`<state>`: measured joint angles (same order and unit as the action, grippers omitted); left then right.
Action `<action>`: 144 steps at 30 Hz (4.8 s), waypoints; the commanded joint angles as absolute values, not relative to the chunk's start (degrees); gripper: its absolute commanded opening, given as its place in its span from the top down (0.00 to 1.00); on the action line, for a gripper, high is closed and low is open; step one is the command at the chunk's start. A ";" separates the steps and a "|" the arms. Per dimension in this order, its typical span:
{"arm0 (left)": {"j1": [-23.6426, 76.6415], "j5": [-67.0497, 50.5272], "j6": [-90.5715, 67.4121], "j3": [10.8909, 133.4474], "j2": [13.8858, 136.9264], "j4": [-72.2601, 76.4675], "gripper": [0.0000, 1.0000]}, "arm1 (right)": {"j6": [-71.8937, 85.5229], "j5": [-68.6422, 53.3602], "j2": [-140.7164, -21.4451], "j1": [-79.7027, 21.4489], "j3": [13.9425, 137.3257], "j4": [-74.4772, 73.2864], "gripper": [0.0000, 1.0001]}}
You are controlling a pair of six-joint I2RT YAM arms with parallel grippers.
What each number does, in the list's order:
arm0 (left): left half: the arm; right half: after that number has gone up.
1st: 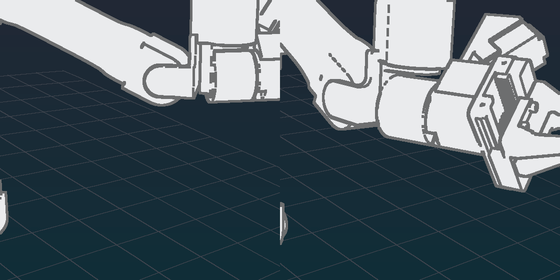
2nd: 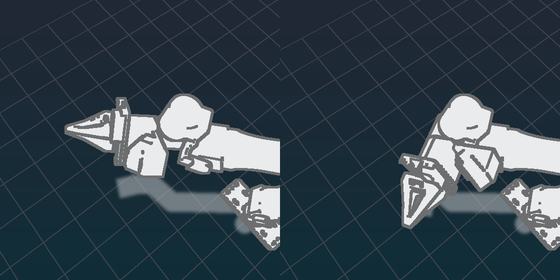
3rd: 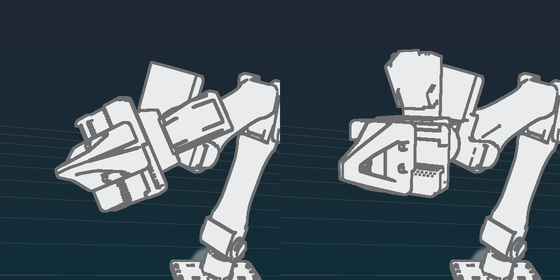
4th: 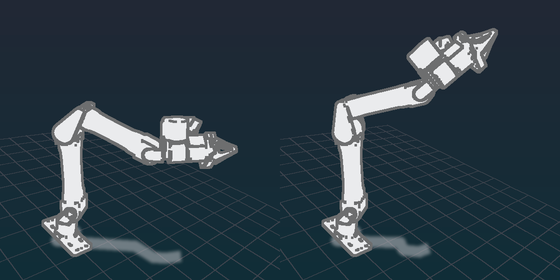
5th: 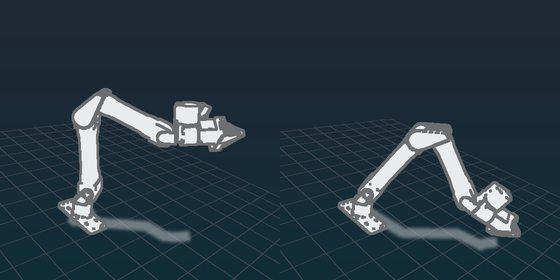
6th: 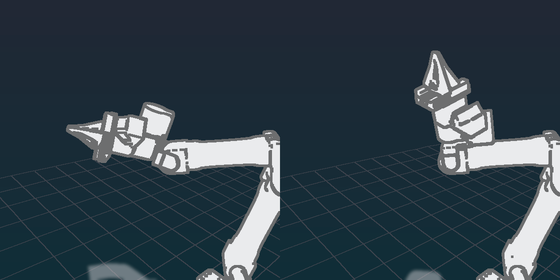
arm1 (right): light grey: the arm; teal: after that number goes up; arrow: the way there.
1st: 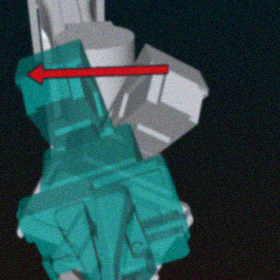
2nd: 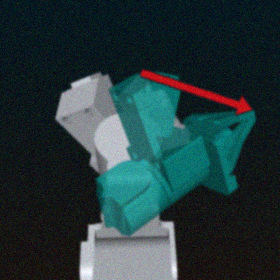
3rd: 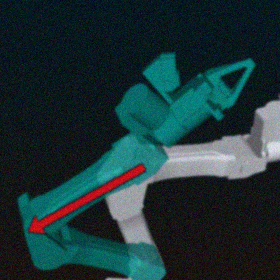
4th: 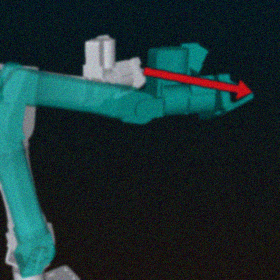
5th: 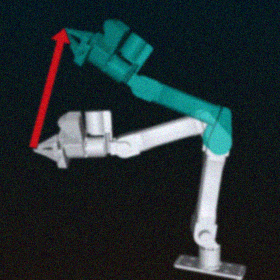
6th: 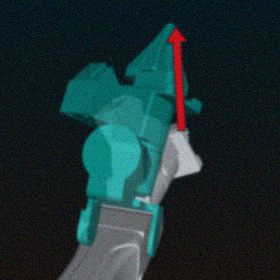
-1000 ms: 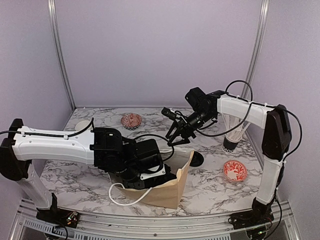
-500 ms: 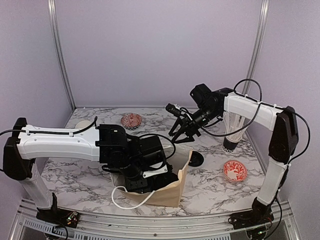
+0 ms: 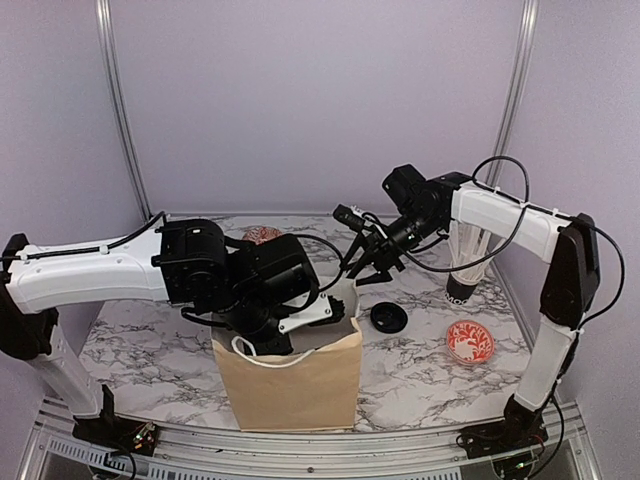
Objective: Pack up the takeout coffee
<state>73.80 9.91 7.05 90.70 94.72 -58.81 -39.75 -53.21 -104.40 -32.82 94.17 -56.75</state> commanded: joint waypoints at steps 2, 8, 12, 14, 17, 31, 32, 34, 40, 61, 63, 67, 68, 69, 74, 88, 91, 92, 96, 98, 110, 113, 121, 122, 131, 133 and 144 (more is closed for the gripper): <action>70.90 15.15 6.43 94.94 94.11 -60.09 0.01 | -40.70 -51.80 -104.37 -32.20 97.74 -57.76 0.33; 68.48 19.81 8.30 98.08 95.26 -57.32 0.01 | -40.05 -51.46 -104.85 -30.74 99.73 -57.74 0.33; 68.38 19.91 9.39 98.13 95.26 -56.35 0.01 | -39.95 -51.18 -104.19 -30.16 99.74 -57.67 0.33; 68.38 18.60 9.24 98.26 95.18 -56.33 0.01 | -39.82 -51.32 -103.60 -30.06 99.45 -57.57 0.33; 68.38 18.33 8.63 98.61 94.48 -56.37 0.01 | -39.57 -50.93 -102.71 -30.06 99.43 -57.56 0.33; 68.46 11.67 7.60 102.21 90.53 -53.52 0.04 | -37.62 -43.40 -95.91 -27.63 101.78 -57.48 0.33; 68.47 11.41 7.71 102.03 90.46 -53.40 0.04 | -37.62 -43.08 -95.35 -27.60 101.69 -57.48 0.33; 68.47 10.88 8.07 102.06 90.45 -53.14 0.05 | -37.54 -42.37 -94.63 -27.47 101.60 -57.57 0.33; 68.47 10.88 9.43 106.32 88.60 -49.38 0.06 | -35.68 -40.07 -91.26 -23.68 102.26 -57.33 0.36; 68.20 22.37 11.14 98.78 82.30 -31.17 0.01 | -28.21 -25.43 -87.09 -8.45 92.63 -52.30 0.60; 68.20 22.56 10.55 98.20 81.79 -31.11 0.01 | -27.95 -24.02 -88.49 -8.51 92.71 -52.25 0.59; 68.20 23.15 9.94 96.86 80.84 -31.18 0.01 | -28.24 -23.45 -90.54 -8.47 92.26 -52.47 0.59; 68.20 23.26 9.86 96.57 80.71 -31.17 0.01 | -28.22 -23.65 -90.94 -8.47 92.20 -52.51 0.59; 68.20 23.35 9.85 96.33 80.62 -31.13 0.01 | -28.21 -23.91 -91.17 -8.48 92.13 -52.55 0.59; 68.12 23.69 10.08 95.67 80.61 -31.14 0.01 | -28.18 -23.90 -92.14 -8.44 91.87 -52.47 0.63; 67.94 22.33 10.11 94.70 80.54 -31.15 0.01 | -28.25 -23.05 -89.83 -8.45 91.41 -49.93 0.55; 67.94 21.86 10.19 94.49 80.70 -31.11 0.01 | -28.47 -21.03 -89.31 -8.48 90.90 -49.25 0.53; 67.94 21.68 10.20 94.48 80.87 -31.06 0.01 | -28.71 -20.59 -89.63 -8.44 90.75 -49.49 0.53; 67.94 21.10 10.28 94.33 81.00 -31.17 0.02 | -29.12 -20.81 -90.74 -8.47 89.50 -50.27 0.53; 67.94 21.01 10.32 94.31 81.03 -31.15 0.02 | -29.11 -21.33 -90.78 -8.50 88.90 -50.35 0.55; 67.94 21.26 10.52 93.53 81.14 -31.16 0.01 | -29.74 -22.42 -90.69 -8.44 88.87 -51.43 0.91; 67.94 21.44 10.70 93.45 81.30 -31.13 0.02 | -29.63 -22.84 -90.28 -8.44 89.56 -51.70 0.98; 67.86 23.11 12.04 93.75 81.61 -31.33 0.01 | -29.89 -31.29 -87.20 -8.46 94.30 -55.58 1.00; 67.71 23.41 12.12 94.03 81.63 -31.52 0.01 | -30.05 -33.26 -86.62 -8.45 95.21 -56.50 1.00; 66.24 28.52 11.87 97.10 82.52 -34.00 0.01 | -36.26 -55.53 -82.24 -8.52 107.31 -67.68 1.00; 65.91 30.07 11.80 97.61 82.65 -34.14 0.01 | -36.32 -60.52 -82.05 -8.73 110.98 -68.63 1.00; 64.91 38.03 9.30 93.00 80.01 -31.04 0.02 | -20.12 -79.44 -77.61 -18.53 114.46 -46.13 1.00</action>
<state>65.60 33.82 10.90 95.33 82.17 -32.60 -32.45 -66.94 -80.71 -17.26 116.49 -62.33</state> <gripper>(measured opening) 0.981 0.006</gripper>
